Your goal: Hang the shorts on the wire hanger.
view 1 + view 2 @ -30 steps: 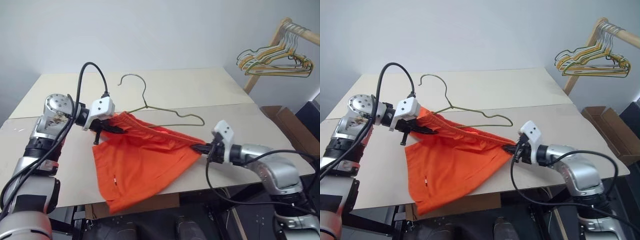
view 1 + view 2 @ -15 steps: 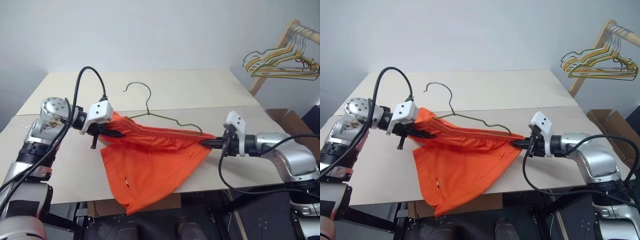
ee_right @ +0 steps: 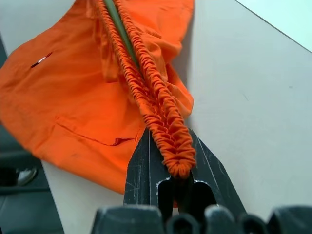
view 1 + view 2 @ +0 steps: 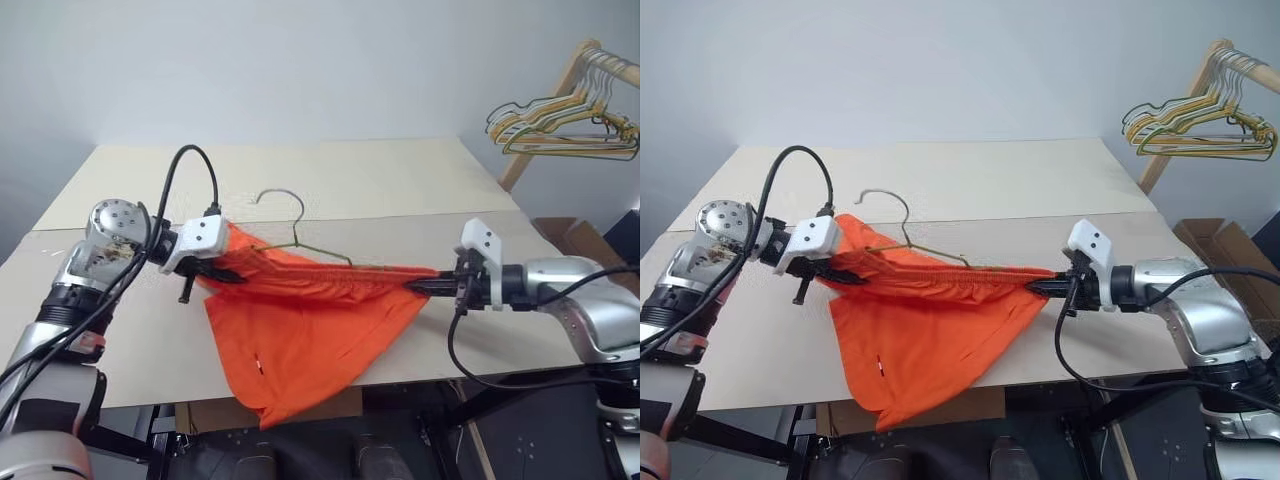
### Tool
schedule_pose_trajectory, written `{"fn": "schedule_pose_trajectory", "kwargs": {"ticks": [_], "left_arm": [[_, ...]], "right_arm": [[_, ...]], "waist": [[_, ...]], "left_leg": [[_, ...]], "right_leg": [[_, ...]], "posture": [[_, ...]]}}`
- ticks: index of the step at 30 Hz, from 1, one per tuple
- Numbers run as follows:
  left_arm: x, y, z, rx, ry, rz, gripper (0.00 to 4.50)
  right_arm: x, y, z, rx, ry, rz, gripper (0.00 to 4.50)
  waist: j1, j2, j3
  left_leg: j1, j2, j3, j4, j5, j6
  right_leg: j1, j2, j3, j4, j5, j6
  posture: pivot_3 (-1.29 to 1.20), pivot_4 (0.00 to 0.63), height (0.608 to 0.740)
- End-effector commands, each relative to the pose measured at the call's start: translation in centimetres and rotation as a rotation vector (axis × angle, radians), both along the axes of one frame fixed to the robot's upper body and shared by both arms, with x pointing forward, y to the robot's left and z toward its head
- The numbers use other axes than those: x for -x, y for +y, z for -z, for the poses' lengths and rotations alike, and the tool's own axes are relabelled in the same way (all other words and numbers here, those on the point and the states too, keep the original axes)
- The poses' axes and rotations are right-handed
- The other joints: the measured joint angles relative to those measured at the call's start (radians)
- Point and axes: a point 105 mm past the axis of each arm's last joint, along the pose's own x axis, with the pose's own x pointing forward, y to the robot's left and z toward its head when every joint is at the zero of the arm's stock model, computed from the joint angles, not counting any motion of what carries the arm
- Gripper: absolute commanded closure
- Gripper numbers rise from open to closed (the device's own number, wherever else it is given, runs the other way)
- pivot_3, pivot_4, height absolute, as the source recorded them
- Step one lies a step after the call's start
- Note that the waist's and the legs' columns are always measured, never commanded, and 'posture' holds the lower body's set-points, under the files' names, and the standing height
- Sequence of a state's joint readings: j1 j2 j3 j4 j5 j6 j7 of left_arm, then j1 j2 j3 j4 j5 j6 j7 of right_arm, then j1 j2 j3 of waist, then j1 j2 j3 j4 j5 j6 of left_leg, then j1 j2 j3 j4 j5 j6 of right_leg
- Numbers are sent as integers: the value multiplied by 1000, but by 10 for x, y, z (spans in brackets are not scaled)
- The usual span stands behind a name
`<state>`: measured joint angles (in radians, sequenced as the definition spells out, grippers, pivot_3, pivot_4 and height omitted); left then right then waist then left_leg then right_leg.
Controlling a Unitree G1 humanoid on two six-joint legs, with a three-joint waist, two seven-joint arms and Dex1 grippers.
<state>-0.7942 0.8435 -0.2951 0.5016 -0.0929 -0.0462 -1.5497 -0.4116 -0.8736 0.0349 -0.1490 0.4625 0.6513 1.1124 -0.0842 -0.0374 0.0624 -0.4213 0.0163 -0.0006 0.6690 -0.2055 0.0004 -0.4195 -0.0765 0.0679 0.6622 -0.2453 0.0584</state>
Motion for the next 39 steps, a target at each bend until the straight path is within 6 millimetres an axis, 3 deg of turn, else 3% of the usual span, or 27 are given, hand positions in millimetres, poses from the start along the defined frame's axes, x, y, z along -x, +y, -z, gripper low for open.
{"fn": "schedule_pose_trajectory", "kwargs": {"ticks": [1,6,11,15,25,28,34,39], "left_arm": [[-3,53,-2,-148,-2,-171,4500],[-6,46,-1,-123,-11,-168,4500],[-14,16,-3,-72,-36,-110,4500],[-19,4,-5,-64,-49,-84,4500],[-20,0,-4,-61,-42,-68,4500],[-20,-1,-5,-60,-41,-62,4500],[-20,-5,-7,-57,-45,-47,4500],[-20,-4,-8,-63,-49,-41,4500]], "right_arm": [[-3,-36,-11,63,-33,96,4469],[3,-20,-18,76,-61,16,4469],[-4,21,-23,85,-139,-47,4469],[-1,35,-30,80,-157,-83,3399],[3,28,-39,66,-176,-31,43],[6,31,-36,107,-185,-33,18],[-7,42,-7,219,-149,26,18],[-8,55,-38,109,-198,-8,18]], "waist": [[1,0,0],[2,0,0],[-6,0,0],[-6,0,0],[-9,0,0],[-11,0,0],[-13,0,0],[-13,0,0]], "left_leg": [[0,0,0,0,0,0],[0,0,0,0,0,0],[0,1,0,0,0,0],[-1,0,0,0,0,0],[-2,0,0,1,0,0],[-1,0,0,1,0,0],[-1,1,0,1,0,0],[-2,0,0,1,0,0]], "right_leg": [[0,0,0,0,0,0],[0,0,0,0,0,0],[-1,1,0,1,0,0],[-1,0,0,0,0,0],[-1,0,0,1,0,0],[-1,0,0,1,0,0],[-1,0,0,1,0,0],[-2,0,0,1,0,0]], "posture": [[-77,12,740],[-81,11,740],[-88,9,740],[-92,8,740],[-108,14,740],[-110,15,740],[-108,13,740],[-94,17,740]]}}
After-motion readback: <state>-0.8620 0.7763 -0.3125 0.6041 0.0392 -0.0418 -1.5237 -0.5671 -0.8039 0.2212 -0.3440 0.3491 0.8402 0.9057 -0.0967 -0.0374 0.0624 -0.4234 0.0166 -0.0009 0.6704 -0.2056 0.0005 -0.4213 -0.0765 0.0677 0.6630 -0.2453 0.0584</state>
